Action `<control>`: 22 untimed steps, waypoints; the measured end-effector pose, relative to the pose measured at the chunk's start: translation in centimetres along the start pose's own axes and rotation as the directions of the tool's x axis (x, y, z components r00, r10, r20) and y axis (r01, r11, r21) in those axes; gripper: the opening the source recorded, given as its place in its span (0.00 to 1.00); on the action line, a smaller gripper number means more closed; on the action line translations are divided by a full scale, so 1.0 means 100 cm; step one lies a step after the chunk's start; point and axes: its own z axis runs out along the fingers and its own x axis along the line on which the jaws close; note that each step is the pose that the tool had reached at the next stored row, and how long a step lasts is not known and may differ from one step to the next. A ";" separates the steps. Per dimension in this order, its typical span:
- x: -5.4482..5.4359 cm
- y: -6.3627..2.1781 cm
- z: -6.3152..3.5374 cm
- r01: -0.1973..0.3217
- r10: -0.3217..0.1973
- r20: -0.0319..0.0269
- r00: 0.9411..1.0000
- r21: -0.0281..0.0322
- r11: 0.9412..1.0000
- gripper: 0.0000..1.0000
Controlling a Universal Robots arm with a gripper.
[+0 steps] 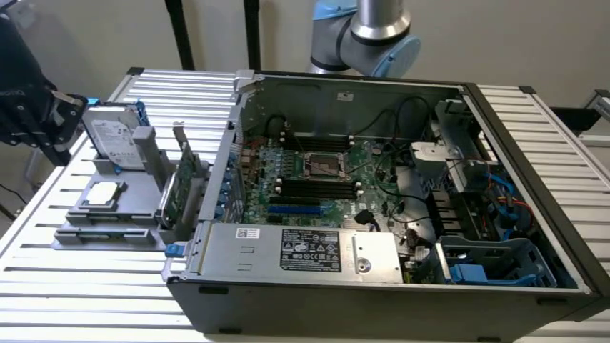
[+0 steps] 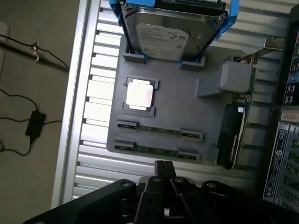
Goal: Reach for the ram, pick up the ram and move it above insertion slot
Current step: 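Reach for the ram, then pick up the ram and move it above insertion slot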
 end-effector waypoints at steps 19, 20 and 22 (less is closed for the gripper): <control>0.000 0.0000 0.0000 0.339 -0.339 -0.013 0.941 -0.002 0.941 0.11; 0.000 0.0000 0.0000 0.356 -0.356 -0.014 0.934 -0.002 0.934 0.11; 0.000 0.0000 0.0000 0.390 -0.390 -0.015 0.921 -0.003 0.921 0.11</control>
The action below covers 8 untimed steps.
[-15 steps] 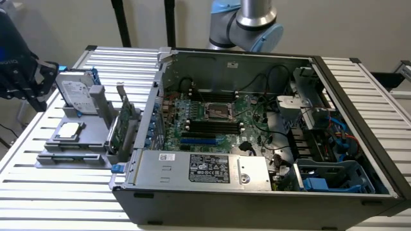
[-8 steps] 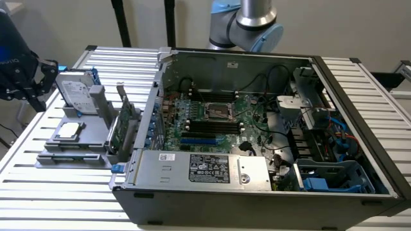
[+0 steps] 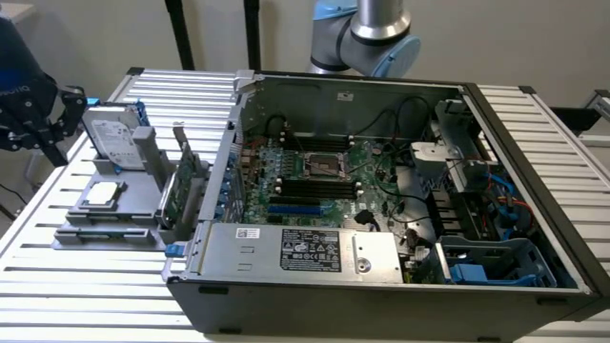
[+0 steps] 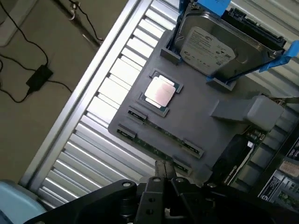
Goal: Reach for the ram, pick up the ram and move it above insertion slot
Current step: 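Pick up the ram and move it above insertion slot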
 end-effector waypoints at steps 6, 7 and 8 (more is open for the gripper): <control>0.000 0.0000 0.0000 0.109 -0.109 -0.004 0.994 0.000 0.994 0.11; 0.000 0.0000 0.0000 0.127 -0.127 -0.004 0.992 0.000 0.992 0.11; 0.000 0.0000 0.0000 0.144 -0.144 -0.005 0.990 0.000 0.990 0.11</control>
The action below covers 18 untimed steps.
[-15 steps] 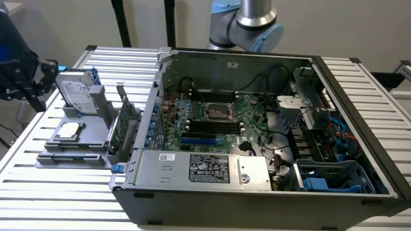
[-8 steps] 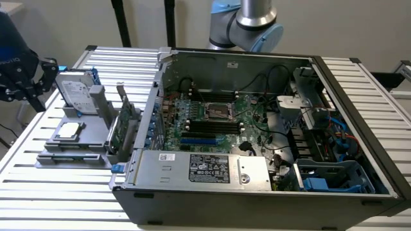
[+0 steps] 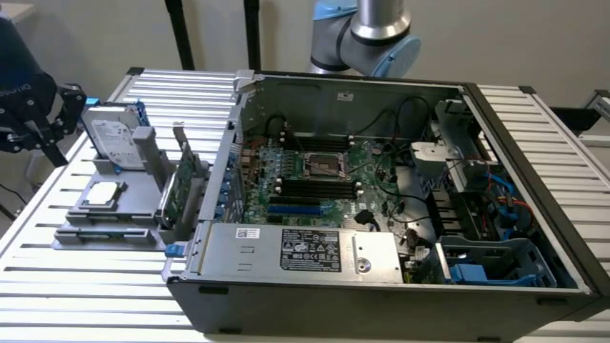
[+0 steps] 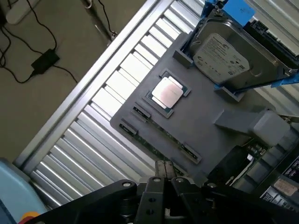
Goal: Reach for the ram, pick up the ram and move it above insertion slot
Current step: 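Pick up the ram and move it above insertion slot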
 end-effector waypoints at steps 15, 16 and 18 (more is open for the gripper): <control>0.000 0.0000 0.0001 0.271 -0.271 -0.004 0.962 0.006 0.962 0.11; 0.000 0.0000 0.0001 0.288 -0.288 -0.004 0.958 0.007 0.958 0.11; 0.000 0.0000 0.0000 0.322 -0.322 -0.004 0.947 0.009 0.947 0.11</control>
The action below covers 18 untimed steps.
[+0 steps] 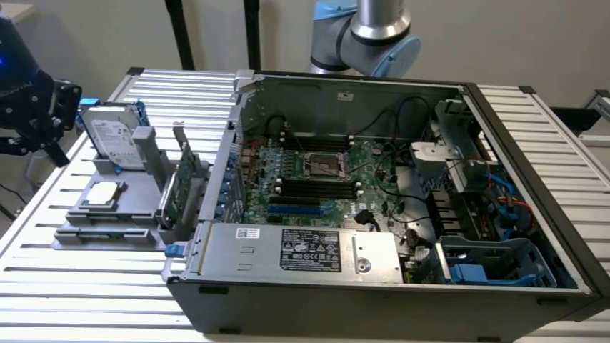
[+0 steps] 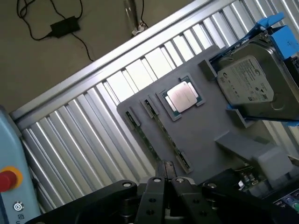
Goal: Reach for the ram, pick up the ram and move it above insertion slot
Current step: 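Pick up the ram and move it above insertion slot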
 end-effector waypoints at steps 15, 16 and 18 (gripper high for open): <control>0.000 0.0000 0.0001 0.270 -0.270 0.007 0.963 0.035 0.962 0.11; 0.000 0.0000 0.0001 0.288 -0.289 0.008 0.957 0.037 0.957 0.11; 0.000 0.0000 0.0004 0.323 -0.323 0.008 0.946 0.040 0.946 0.11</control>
